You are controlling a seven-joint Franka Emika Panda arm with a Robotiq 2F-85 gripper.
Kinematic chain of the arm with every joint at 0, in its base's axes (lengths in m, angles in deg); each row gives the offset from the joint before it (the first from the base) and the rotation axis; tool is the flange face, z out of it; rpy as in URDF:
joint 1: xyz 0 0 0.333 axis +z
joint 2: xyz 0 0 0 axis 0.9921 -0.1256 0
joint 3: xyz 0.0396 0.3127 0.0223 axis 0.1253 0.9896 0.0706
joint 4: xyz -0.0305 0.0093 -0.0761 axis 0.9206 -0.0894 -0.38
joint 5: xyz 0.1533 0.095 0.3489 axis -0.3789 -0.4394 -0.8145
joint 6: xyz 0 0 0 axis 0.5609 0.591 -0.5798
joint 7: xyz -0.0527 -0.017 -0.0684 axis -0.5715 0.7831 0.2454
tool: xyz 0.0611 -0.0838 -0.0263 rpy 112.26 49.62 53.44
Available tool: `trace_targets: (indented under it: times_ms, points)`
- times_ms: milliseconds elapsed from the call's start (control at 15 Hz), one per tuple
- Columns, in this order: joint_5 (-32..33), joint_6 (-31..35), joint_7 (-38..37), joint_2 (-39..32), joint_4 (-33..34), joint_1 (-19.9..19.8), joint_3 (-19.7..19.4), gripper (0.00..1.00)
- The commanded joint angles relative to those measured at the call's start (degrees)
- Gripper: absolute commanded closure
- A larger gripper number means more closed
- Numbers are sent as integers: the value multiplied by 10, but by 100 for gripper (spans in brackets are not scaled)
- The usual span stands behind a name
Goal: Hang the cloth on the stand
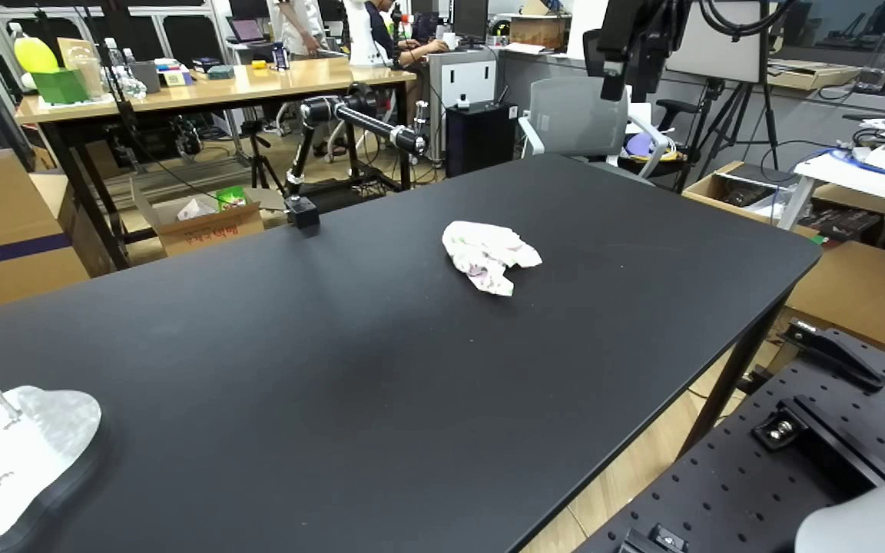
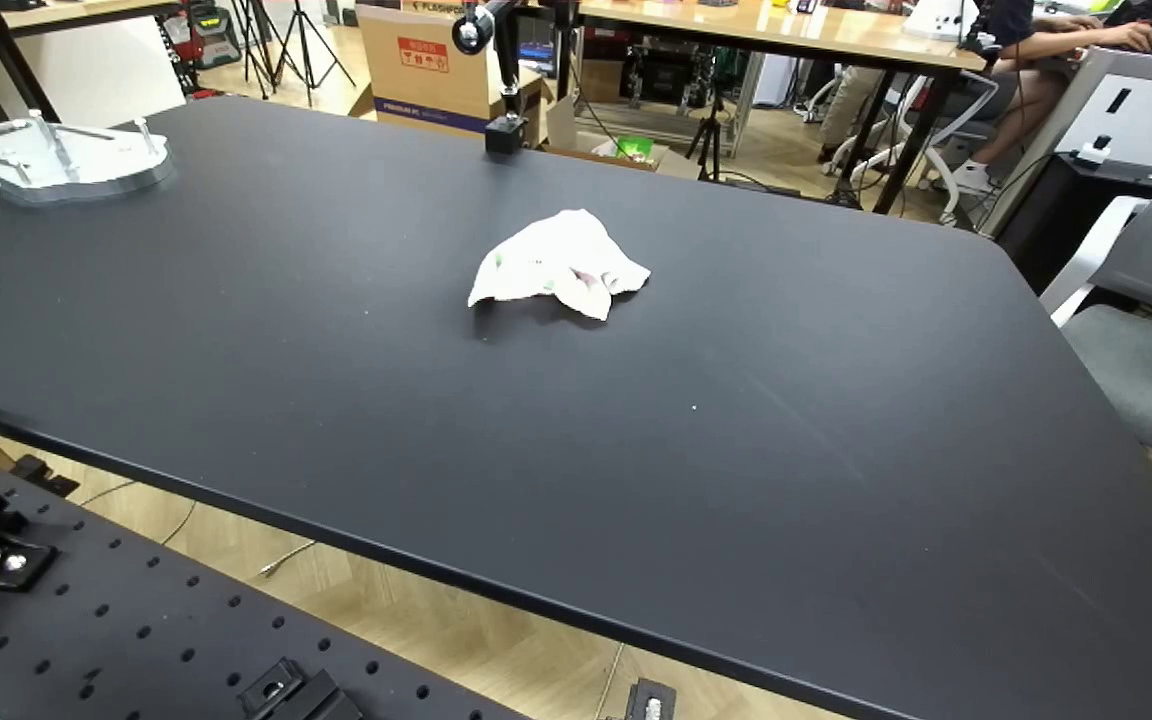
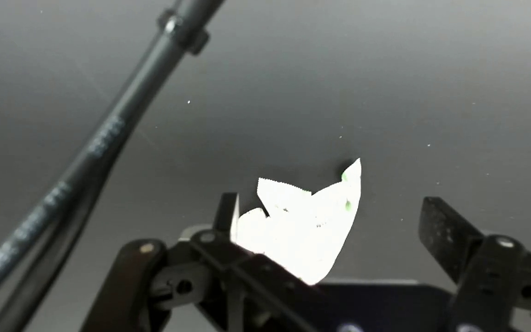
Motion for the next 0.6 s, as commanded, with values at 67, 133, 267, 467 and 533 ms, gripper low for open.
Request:
trace_targets:
  times_ms: [67, 133, 267, 467, 533]
  points:
    - [18, 135, 13, -100, 4, -6, 17, 0]
    - [18, 158, 16, -126, 7, -6, 20, 0]
    - [7, 189, 30, -180, 17, -4, 30, 0]
    - [0, 211, 56, -252, 37, -10, 55, 0]
    - [1, 213, 61, -271, 45, -13, 64, 0]
